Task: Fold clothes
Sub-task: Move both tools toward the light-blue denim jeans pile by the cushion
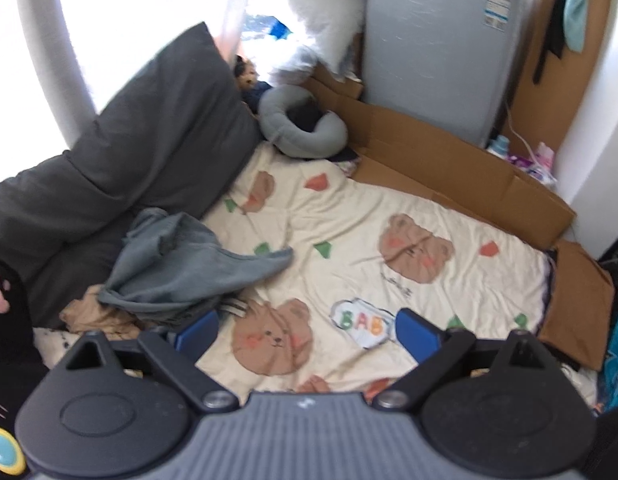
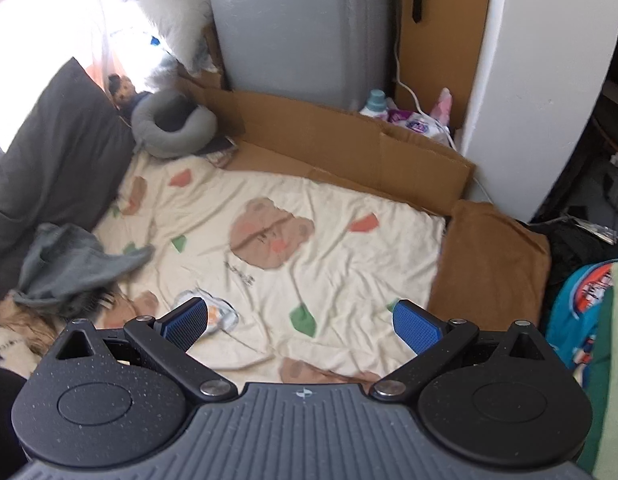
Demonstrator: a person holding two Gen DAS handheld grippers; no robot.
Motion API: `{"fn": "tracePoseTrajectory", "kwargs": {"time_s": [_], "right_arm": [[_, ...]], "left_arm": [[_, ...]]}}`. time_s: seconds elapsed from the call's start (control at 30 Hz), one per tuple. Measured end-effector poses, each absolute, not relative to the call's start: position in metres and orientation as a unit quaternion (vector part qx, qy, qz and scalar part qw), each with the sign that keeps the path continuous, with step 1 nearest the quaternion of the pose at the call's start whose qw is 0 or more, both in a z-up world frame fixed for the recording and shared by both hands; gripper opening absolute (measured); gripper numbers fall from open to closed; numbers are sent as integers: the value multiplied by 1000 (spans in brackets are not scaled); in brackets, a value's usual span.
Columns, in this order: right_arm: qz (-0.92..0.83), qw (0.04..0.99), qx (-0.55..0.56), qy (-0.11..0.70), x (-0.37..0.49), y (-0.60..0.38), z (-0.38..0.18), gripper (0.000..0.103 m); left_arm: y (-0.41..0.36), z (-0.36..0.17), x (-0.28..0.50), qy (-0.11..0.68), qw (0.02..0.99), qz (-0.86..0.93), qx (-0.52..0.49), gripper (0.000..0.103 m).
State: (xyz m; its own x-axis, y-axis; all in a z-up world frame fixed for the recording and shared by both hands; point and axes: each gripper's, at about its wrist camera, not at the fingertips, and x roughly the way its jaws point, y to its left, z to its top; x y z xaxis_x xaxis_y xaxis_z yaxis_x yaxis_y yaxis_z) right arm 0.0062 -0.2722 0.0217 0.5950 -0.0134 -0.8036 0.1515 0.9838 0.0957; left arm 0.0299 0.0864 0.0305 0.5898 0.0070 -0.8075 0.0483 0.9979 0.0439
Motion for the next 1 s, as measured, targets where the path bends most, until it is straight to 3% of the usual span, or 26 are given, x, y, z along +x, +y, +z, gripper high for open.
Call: {"fn": "tracePoseTrajectory", "kwargs": {"time_s": [1.0], "right_arm": [[80,900,52,426,110,-178,-38,101]], "left_arm": [[219,-41,97,429,891,134,-53,91]]}}
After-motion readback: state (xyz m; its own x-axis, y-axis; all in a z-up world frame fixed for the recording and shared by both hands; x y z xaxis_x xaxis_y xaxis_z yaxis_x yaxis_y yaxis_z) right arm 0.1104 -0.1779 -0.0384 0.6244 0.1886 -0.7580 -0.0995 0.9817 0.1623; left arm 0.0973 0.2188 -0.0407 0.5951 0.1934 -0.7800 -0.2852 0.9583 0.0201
